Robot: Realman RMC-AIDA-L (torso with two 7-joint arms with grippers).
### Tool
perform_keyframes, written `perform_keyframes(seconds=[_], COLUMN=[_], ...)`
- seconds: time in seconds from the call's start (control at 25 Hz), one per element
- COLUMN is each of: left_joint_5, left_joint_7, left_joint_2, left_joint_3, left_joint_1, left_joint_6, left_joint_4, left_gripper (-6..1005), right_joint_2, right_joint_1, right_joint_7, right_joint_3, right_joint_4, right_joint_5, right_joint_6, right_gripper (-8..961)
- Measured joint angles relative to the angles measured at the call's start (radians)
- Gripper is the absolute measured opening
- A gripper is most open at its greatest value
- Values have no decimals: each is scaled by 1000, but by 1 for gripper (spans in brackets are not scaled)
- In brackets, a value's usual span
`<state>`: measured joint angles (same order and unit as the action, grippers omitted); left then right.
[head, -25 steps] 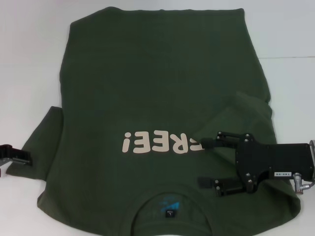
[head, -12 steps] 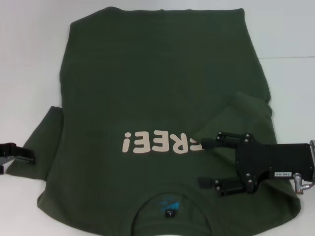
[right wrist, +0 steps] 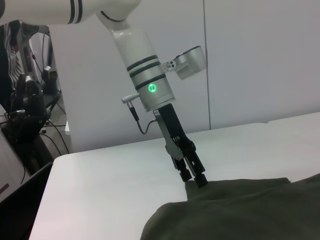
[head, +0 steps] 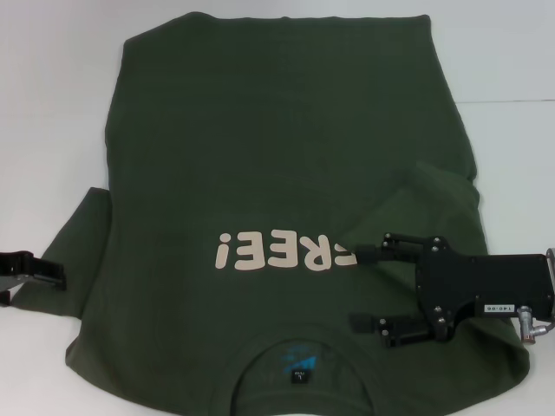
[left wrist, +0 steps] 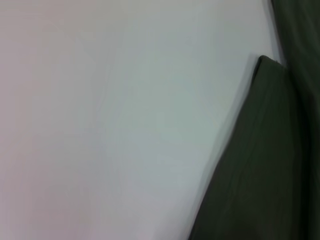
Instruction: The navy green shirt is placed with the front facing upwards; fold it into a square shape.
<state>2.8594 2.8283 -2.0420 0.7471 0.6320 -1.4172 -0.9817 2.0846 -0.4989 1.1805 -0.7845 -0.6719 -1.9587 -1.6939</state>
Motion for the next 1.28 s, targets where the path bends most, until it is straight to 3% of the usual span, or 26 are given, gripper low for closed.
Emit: perform_keyframes(seconds=[1.28], left_joint_5=[0], left_joint_7=[0], left_joint_2=[-2], left_joint_3=[8], left_joint_1=[-4], left_joint_6=[7], left_joint_4=[0], left_gripper=[905], right_joint_2=[0], right_joint_1=[1], right_joint_7=[5], right_joint_3=[-1], right_joint_4=[0], right_joint_5=[0], right_joint_6=[-1], right_gripper=[943])
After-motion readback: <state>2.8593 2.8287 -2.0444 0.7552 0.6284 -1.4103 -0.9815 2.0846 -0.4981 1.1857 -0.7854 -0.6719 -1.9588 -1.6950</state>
